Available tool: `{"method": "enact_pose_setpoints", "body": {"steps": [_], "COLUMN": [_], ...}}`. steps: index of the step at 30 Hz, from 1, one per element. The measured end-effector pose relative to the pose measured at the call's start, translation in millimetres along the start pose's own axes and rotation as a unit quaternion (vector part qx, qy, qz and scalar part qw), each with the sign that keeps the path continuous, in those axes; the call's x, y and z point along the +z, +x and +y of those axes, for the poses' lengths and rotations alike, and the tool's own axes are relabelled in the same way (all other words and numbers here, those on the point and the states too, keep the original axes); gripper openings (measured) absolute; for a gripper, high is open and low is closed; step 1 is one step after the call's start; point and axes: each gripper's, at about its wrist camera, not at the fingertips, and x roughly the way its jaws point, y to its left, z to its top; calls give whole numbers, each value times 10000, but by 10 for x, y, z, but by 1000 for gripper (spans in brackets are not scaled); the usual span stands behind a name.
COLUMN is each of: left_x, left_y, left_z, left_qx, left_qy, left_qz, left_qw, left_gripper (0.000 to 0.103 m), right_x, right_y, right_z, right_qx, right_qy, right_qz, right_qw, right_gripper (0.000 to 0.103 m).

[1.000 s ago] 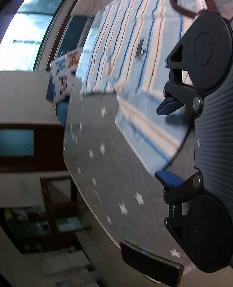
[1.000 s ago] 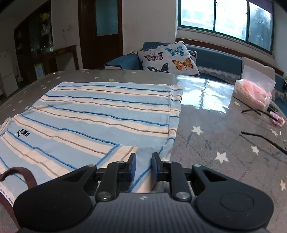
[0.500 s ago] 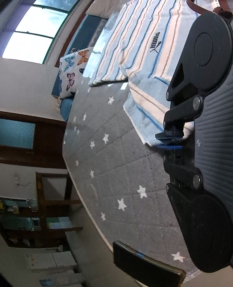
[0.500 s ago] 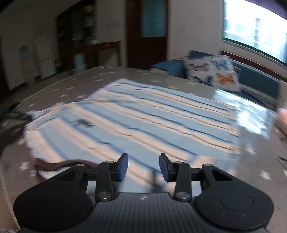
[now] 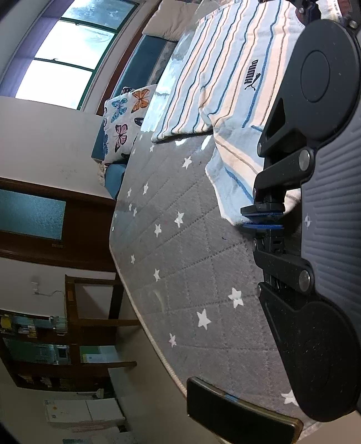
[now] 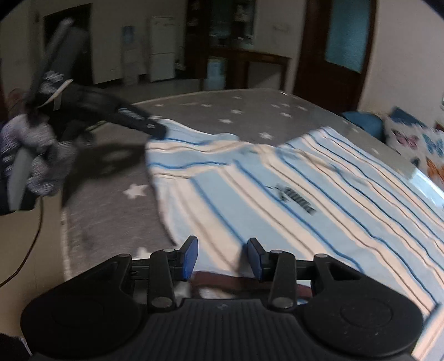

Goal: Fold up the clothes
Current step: 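Fold the held side edge toward the shirt center with the left gripper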

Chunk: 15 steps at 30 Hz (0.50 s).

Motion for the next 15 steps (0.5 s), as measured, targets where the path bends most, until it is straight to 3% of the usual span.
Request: {"method": "enact_pose_setpoints", "body": {"steps": [8, 9, 11, 15], "left_x": [-66, -76, -95, -124], "left_y": [-21, -29, -41, -23], "left_z": [81, 89, 101, 65], "left_qx": [-26, -31, -38, -42], "left_qy": [-228, -257, -318, -265], "left_qz": [146, 166, 208, 233], "left_qw": [9996, 9995, 9993, 9994], "left_gripper": [11, 13, 39, 37], "right_x": [339, 367, 412, 428], "right_y": [179, 214, 285, 400], "right_z": [36, 54, 101, 250], "right_qx": [23, 91, 215, 283], "right_qy": [110, 145, 156, -71], "right_qz": [-176, -175, -150, -54], "right_qw": [9998, 9997, 9995, 9996], "right_gripper": [39, 39, 39, 39]}}
